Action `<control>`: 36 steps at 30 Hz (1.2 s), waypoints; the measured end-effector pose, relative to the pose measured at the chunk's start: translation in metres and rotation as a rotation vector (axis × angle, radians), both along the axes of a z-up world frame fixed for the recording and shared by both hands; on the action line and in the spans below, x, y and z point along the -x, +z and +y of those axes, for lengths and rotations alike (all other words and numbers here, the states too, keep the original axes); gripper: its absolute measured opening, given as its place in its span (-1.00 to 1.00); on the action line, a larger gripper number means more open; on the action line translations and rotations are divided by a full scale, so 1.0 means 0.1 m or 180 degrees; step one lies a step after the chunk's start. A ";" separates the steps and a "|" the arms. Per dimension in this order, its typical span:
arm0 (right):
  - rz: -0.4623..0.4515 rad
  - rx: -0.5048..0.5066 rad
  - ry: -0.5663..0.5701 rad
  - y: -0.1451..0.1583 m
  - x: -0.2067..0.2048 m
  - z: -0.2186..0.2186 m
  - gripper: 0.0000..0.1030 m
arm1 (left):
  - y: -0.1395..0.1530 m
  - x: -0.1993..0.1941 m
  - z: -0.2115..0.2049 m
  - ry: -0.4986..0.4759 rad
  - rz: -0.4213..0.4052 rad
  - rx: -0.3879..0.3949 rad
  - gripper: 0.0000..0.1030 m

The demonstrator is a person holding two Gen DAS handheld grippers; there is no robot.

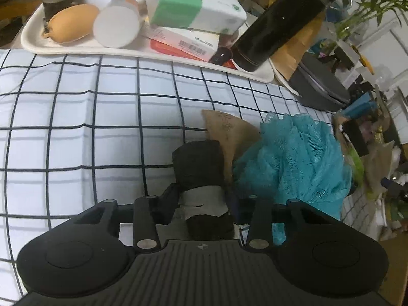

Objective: Organize soft objects
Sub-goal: 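Grasp the black tape-wrapped cylinder with the left gripper while the right gripper approaches the black tissue packet, then grasp the black cartoon tissue packet with the right gripper while the left gripper holds the cylinder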

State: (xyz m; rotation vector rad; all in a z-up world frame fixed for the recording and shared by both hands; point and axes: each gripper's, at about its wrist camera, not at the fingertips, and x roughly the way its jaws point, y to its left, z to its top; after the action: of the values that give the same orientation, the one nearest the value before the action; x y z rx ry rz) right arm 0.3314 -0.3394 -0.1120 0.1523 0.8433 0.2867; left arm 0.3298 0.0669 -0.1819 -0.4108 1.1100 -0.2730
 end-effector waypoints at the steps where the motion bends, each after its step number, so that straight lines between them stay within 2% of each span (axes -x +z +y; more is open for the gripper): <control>1: 0.0016 -0.0003 -0.0011 -0.01 -0.02 0.00 1.00 | -0.01 -0.01 -0.01 -0.0015 -0.0005 -0.0002 -0.22; 4: 0.0006 0.0041 -0.0012 -0.02 -0.04 0.02 1.00 | -0.03 -0.02 -0.04 -0.0038 0.0010 0.0016 -0.25; 7: -0.0004 0.0124 0.0052 -0.04 -0.07 0.08 1.00 | 0.01 -0.02 -0.07 -0.0057 0.0008 -0.0074 -0.28; 11: -0.0002 0.0264 0.0141 -0.07 -0.10 0.14 1.00 | 0.14 0.00 -0.02 0.0024 -0.0086 -0.0602 -0.29; 14: 0.0014 0.0308 0.0176 -0.10 -0.11 0.17 1.00 | 0.17 -0.01 0.07 0.0095 -0.0072 -0.0707 -0.28; 20: 0.0013 0.0350 0.0273 -0.13 -0.18 0.23 1.00 | 0.16 -0.03 0.04 0.0078 -0.0136 -0.0755 -0.27; 24: -0.0037 0.0432 0.0448 -0.15 -0.23 0.35 1.00 | 0.12 -0.06 0.06 0.0129 -0.0081 -0.0682 -0.28; 36: -0.0071 0.0535 0.1347 -0.30 -0.41 0.84 1.00 | 0.12 -0.05 0.03 0.0104 -0.0098 -0.0720 -0.29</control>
State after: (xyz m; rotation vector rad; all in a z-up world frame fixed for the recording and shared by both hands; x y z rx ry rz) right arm 0.3726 -0.2552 -0.1424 -0.1897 0.8694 0.6104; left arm 0.3351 0.0695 -0.1695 -0.2228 1.0895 -0.1225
